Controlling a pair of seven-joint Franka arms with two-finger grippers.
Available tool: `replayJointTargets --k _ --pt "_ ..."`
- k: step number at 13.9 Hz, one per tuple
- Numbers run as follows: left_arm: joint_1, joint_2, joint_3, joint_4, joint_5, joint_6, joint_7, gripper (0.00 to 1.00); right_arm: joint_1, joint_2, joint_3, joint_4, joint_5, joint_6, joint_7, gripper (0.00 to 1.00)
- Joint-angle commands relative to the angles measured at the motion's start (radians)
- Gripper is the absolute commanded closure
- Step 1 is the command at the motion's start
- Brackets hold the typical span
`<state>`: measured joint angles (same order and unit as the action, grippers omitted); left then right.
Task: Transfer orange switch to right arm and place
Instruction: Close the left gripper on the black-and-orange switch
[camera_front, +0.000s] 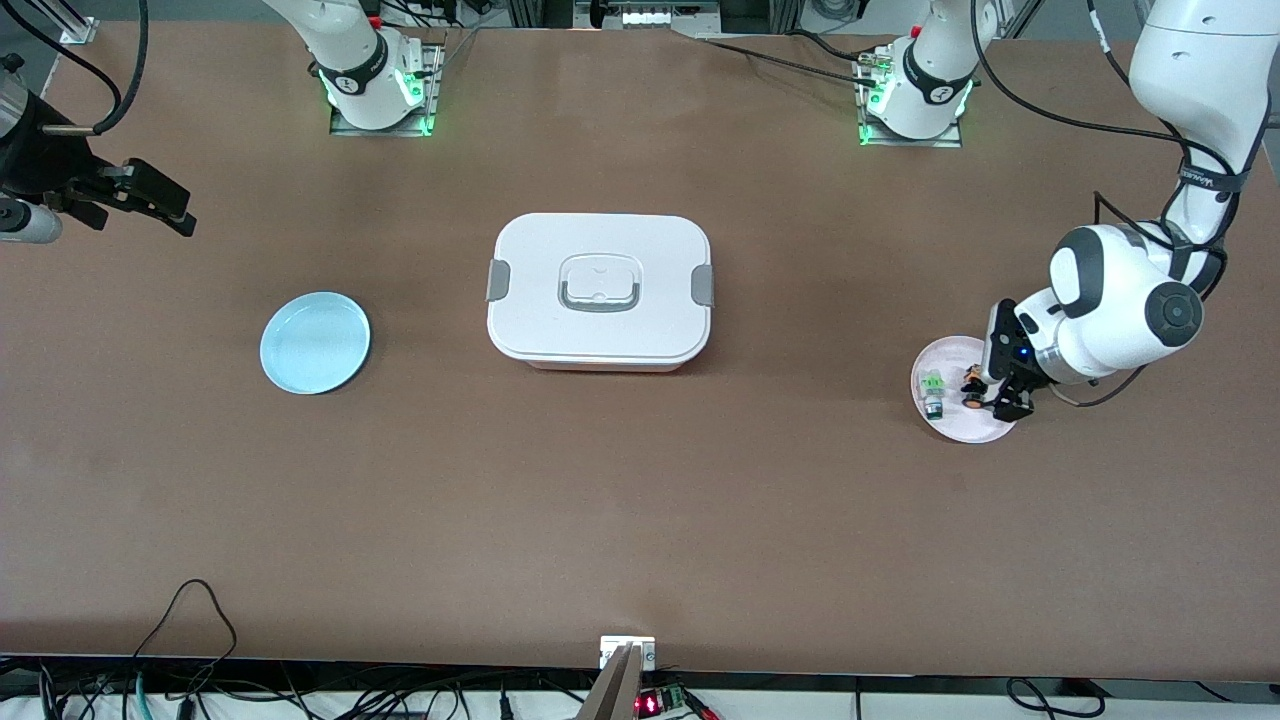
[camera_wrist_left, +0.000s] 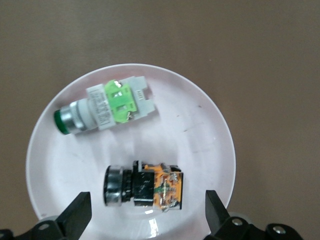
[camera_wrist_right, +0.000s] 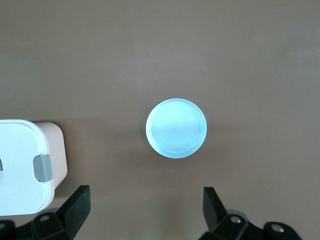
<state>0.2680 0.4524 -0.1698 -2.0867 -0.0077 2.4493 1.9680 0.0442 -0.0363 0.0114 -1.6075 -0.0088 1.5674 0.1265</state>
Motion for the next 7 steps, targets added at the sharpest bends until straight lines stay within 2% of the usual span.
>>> replayJointTargets --k 1,7 --pt "0.013 0.008 -0.007 -0.039 -0.006 0.045 0.061 0.0 0.006 -0.01 -0.001 -0.003 -0.013 -0.009 -0.01 0.0" --pt "0.014 0.025 -0.007 -0.059 -0.008 0.111 0.063 0.0 0.006 -0.01 -0.002 -0.005 -0.013 -0.01 -0.01 0.0"
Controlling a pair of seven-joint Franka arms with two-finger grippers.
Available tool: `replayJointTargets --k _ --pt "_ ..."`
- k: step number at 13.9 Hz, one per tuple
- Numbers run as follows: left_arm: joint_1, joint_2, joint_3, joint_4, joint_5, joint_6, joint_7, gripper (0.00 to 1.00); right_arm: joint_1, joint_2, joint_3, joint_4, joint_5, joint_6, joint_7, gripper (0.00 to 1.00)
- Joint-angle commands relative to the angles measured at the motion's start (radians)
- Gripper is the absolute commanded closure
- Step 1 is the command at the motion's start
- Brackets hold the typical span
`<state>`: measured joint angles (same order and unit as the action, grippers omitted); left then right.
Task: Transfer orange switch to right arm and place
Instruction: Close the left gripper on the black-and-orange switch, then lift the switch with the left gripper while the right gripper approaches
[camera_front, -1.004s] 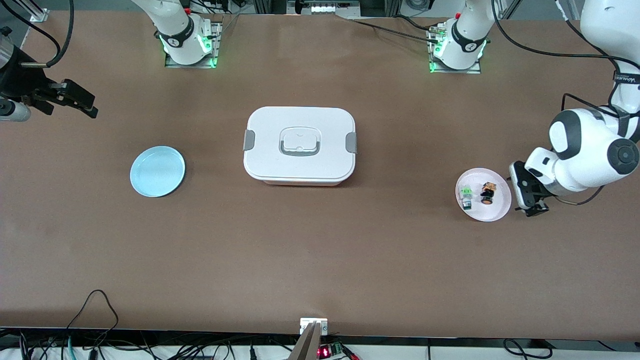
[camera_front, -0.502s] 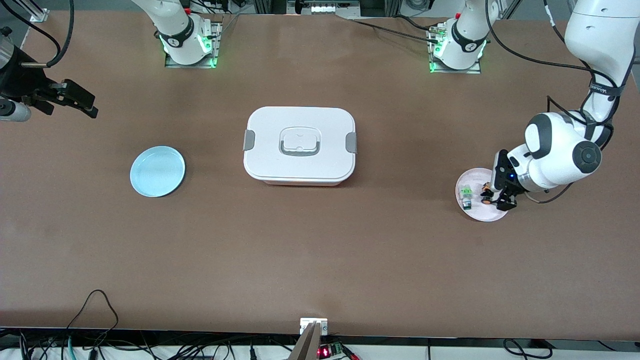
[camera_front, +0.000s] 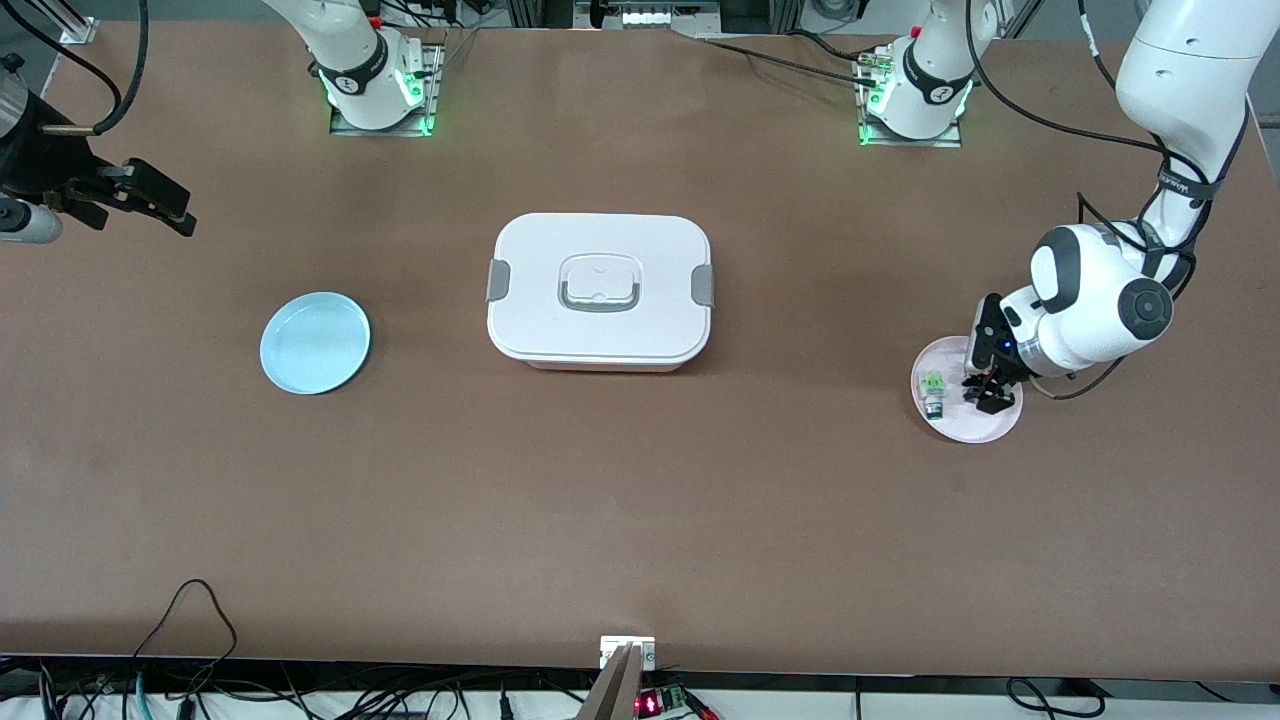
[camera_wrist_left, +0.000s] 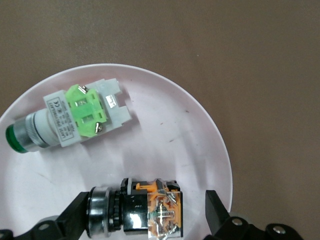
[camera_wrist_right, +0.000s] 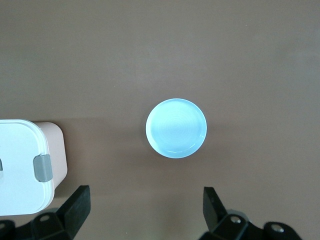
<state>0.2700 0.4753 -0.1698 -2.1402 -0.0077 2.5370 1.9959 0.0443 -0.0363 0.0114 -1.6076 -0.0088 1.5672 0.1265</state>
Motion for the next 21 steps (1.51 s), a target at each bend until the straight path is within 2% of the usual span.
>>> replayJointTargets --k 1,2,3,4,8,10,11,13,16,18,21 --pt "0.012 0.006 -0.007 -0.006 -0.011 0.032 0.034 0.0 0.006 -0.01 -0.001 -0.003 -0.007 -0.01 -0.01 0.0" --pt "0.011 0.012 -0.005 -0.006 -0.029 0.045 0.035 0.15 0.006 -0.007 -0.001 -0.003 0.004 -0.012 -0.011 0.0" --pt "0.011 0.012 -0.005 -0.004 -0.029 0.051 0.035 0.5 0.006 -0.007 -0.001 -0.005 0.006 -0.015 -0.011 0.0" --pt "0.011 0.011 -0.005 -0.004 -0.032 0.049 0.034 0.99 0.006 -0.007 -0.001 -0.003 0.021 -0.019 -0.011 0.0" --pt "0.021 -0.03 -0.007 0.003 -0.075 0.039 0.02 1.0 0.006 -0.01 -0.001 -0.005 0.076 -0.026 -0.01 0.0" --pt "0.023 -0.06 -0.02 0.01 -0.187 -0.03 0.02 1.0 0.006 -0.01 -0.005 -0.005 0.212 -0.036 -0.008 0.0" --pt "0.026 -0.073 -0.054 0.011 -0.242 -0.084 0.021 1.0 0.003 -0.01 -0.013 -0.006 0.305 -0.036 -0.004 0.0" --pt "0.026 -0.099 -0.095 0.022 -0.416 -0.2 0.023 1.0 0.003 -0.011 -0.027 -0.018 0.48 -0.035 0.005 0.0" --pt "0.023 -0.142 -0.135 0.097 -0.712 -0.503 0.023 1.0 0.003 -0.011 -0.027 -0.055 0.749 -0.019 0.007 0.0" --pt "0.021 -0.153 -0.164 0.138 -0.896 -0.656 0.021 1.0 0.003 -0.011 -0.027 -0.092 0.91 -0.003 0.005 0.0" --pt "0.017 -0.173 -0.273 0.152 -1.186 -0.721 0.014 1.0 0.008 -0.013 -0.013 -0.149 1.088 0.048 -0.008 0.0"
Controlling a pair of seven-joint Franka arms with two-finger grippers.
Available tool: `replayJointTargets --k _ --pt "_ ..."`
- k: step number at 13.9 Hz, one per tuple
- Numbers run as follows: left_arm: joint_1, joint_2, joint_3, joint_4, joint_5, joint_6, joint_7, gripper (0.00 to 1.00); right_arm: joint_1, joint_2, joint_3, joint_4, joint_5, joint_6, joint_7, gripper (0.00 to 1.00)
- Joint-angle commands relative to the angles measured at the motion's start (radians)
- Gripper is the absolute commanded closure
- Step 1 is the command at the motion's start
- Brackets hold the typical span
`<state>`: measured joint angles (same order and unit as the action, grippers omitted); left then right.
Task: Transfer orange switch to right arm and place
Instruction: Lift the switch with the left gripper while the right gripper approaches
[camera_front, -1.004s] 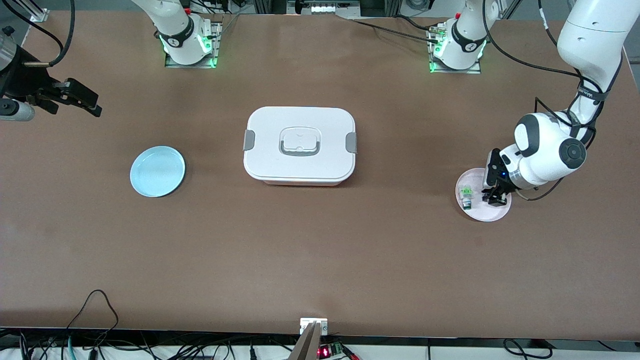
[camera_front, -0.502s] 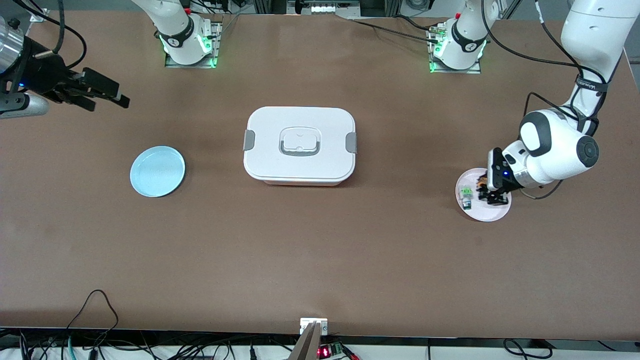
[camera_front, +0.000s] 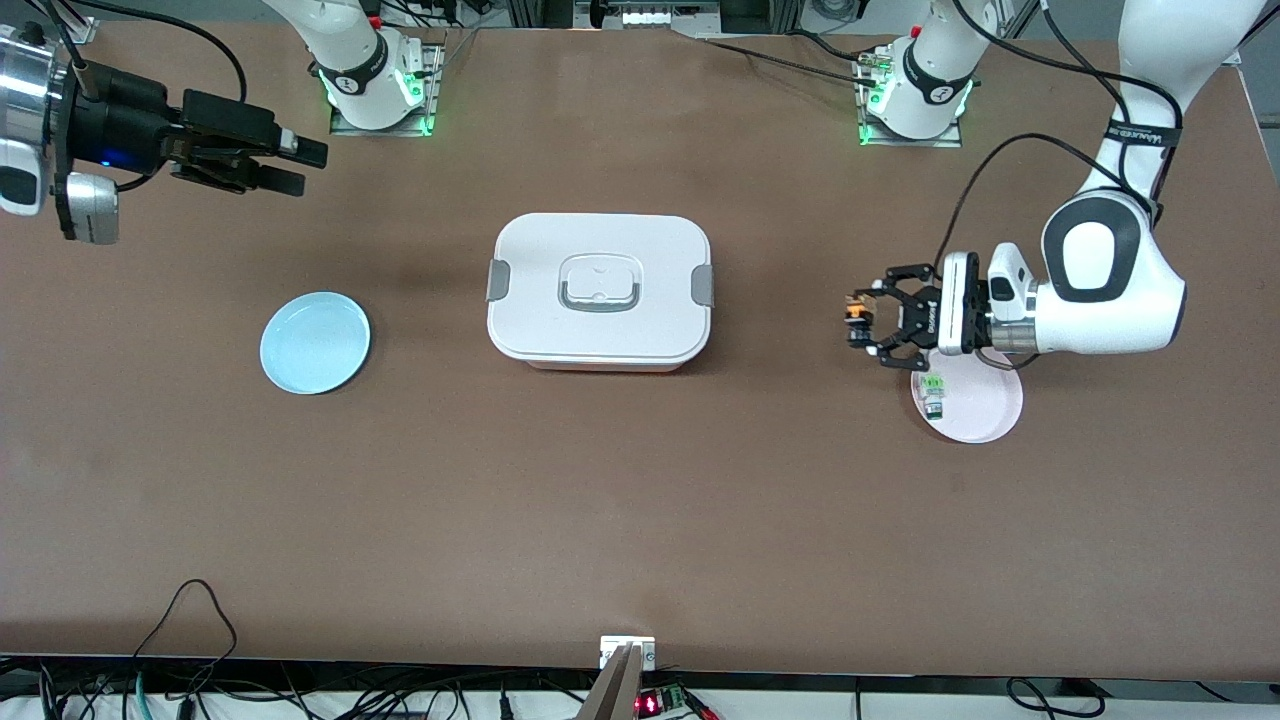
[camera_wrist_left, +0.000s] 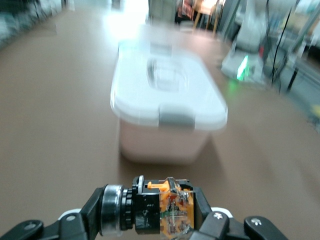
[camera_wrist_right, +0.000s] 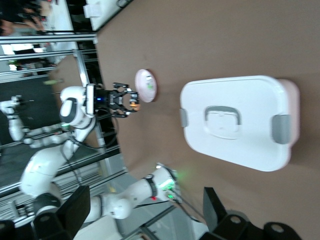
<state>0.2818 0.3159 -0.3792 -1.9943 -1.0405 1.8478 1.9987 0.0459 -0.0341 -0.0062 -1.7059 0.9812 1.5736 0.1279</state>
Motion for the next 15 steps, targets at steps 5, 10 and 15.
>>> replayJointTargets --k 5,10,15 --pt "-0.029 -0.058 -0.32 0.087 -0.7 0.097 -0.062 1.0 0.006 -0.02 0.121 -0.141 0.385 0.195 -0.017 0.0" --pt "-0.059 -0.073 -0.467 0.206 -0.785 0.294 -0.305 1.0 0.006 -0.027 0.207 -0.176 0.508 0.304 -0.028 0.0" --pt "-0.075 -0.087 -0.539 0.242 -0.817 0.398 -0.4 1.0 0.006 -0.035 0.328 -0.192 0.559 0.468 -0.028 0.0"
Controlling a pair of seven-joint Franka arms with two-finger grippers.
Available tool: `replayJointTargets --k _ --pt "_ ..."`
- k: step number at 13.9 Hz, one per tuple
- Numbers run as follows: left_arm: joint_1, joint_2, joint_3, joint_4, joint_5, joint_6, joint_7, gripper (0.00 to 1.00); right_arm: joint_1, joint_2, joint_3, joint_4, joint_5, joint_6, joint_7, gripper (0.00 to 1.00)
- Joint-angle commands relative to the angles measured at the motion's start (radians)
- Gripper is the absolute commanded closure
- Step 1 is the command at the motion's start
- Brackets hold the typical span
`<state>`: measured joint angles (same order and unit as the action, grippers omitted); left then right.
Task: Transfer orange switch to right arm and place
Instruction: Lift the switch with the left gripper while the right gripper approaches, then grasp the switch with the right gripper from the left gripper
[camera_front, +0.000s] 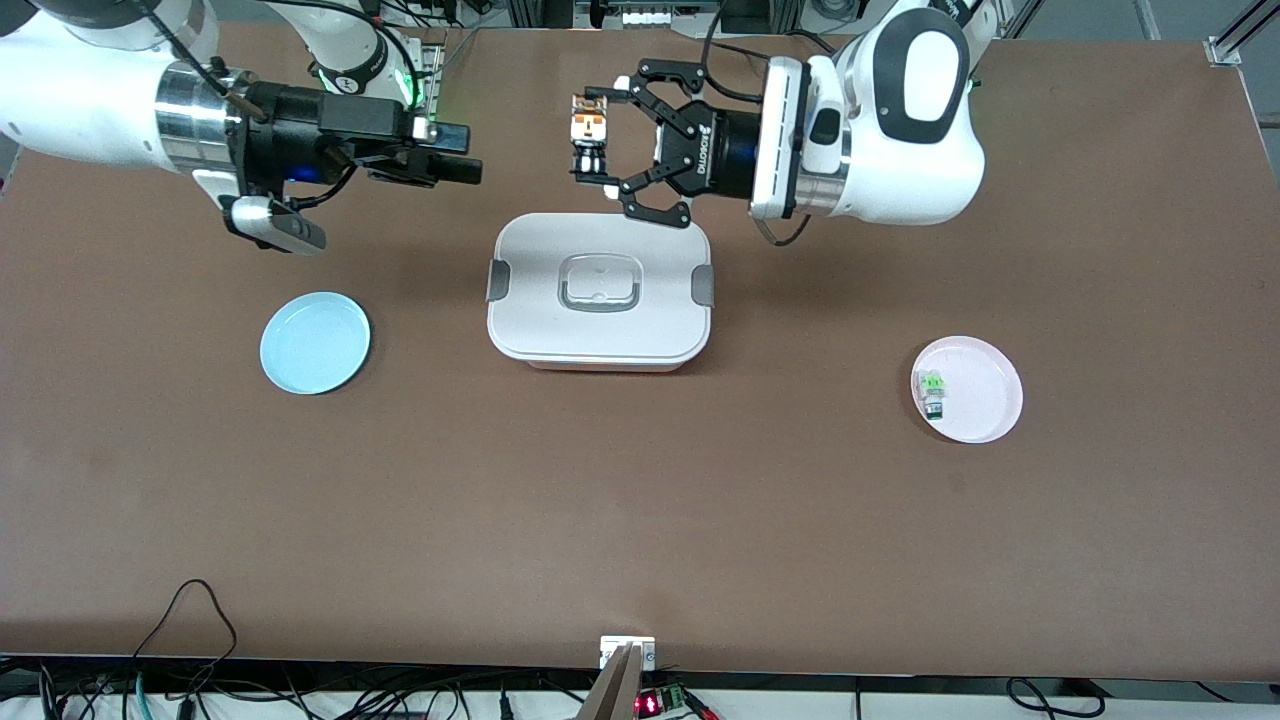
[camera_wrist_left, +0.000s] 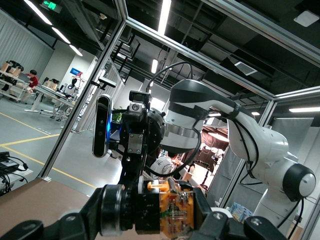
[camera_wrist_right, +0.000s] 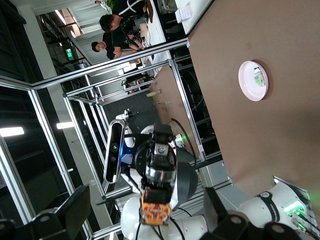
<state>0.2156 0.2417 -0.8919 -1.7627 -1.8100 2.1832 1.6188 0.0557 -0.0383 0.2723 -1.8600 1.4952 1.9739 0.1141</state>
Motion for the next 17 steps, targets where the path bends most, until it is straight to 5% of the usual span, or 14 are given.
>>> replayJointTargets --k 1,4,8,10,13,17 --pt "-0.016 -0.013 -0.041 0.011 -0.061 0.087 -0.022 1.0 -0.004 -0.031 0.077 -0.044 0.063 0.104 -0.013 0.0" --pt "-0.033 -0.015 -0.044 0.012 -0.064 0.121 -0.028 1.0 -0.004 -0.04 0.139 -0.06 0.173 0.167 -0.014 0.0" --pt "-0.041 -0.018 -0.044 0.016 -0.064 0.132 -0.042 1.0 -0.004 -0.049 0.146 -0.083 0.224 0.166 -0.01 0.01" --pt "-0.047 -0.018 -0.044 0.023 -0.064 0.133 -0.043 1.0 -0.004 -0.064 0.146 -0.091 0.227 0.163 -0.011 0.23" --pt "-0.047 -0.018 -0.044 0.025 -0.063 0.133 -0.05 1.0 -0.004 -0.078 0.145 -0.096 0.227 0.163 -0.019 0.95" --pt "-0.047 -0.018 -0.044 0.025 -0.063 0.133 -0.048 1.0 -0.004 -0.08 0.145 -0.096 0.227 0.161 -0.044 1.0"
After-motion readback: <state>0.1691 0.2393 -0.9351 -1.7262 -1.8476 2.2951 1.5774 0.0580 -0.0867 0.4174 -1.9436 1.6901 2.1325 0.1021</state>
